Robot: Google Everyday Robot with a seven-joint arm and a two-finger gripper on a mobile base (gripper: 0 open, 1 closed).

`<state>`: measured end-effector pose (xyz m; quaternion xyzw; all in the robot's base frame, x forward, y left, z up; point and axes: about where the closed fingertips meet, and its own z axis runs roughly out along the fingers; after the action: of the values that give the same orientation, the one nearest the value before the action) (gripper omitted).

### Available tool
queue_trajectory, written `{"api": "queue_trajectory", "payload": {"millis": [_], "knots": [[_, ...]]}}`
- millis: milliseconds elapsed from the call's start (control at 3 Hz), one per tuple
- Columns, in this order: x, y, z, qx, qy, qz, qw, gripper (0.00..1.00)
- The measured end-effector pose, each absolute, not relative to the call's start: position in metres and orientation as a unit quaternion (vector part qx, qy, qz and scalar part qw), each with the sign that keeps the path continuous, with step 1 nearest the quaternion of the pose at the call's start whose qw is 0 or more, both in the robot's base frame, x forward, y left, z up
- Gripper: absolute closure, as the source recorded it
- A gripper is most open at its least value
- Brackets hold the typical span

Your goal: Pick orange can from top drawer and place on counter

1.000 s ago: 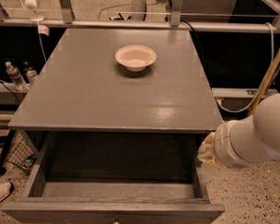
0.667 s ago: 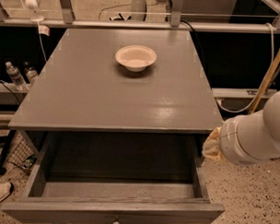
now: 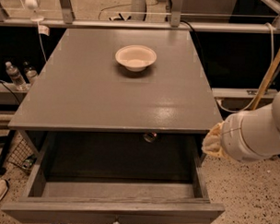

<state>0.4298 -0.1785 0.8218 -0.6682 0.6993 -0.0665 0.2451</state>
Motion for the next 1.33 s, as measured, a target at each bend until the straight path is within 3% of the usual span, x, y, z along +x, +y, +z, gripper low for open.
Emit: {"api": "queue_trajectory", "payload": {"millis": [333, 667, 1333], "knots": [[0.43, -0.178, 0.821, -0.669, 0.699, -0.066, 0.245, 0.29], [0.43, -0.177, 0.821, -0.67, 0.698, -0.065, 0.244, 0.0], [0.42, -0.205, 0.831, -0.664, 0.706, -0.095, 0.227, 0.0]]}}
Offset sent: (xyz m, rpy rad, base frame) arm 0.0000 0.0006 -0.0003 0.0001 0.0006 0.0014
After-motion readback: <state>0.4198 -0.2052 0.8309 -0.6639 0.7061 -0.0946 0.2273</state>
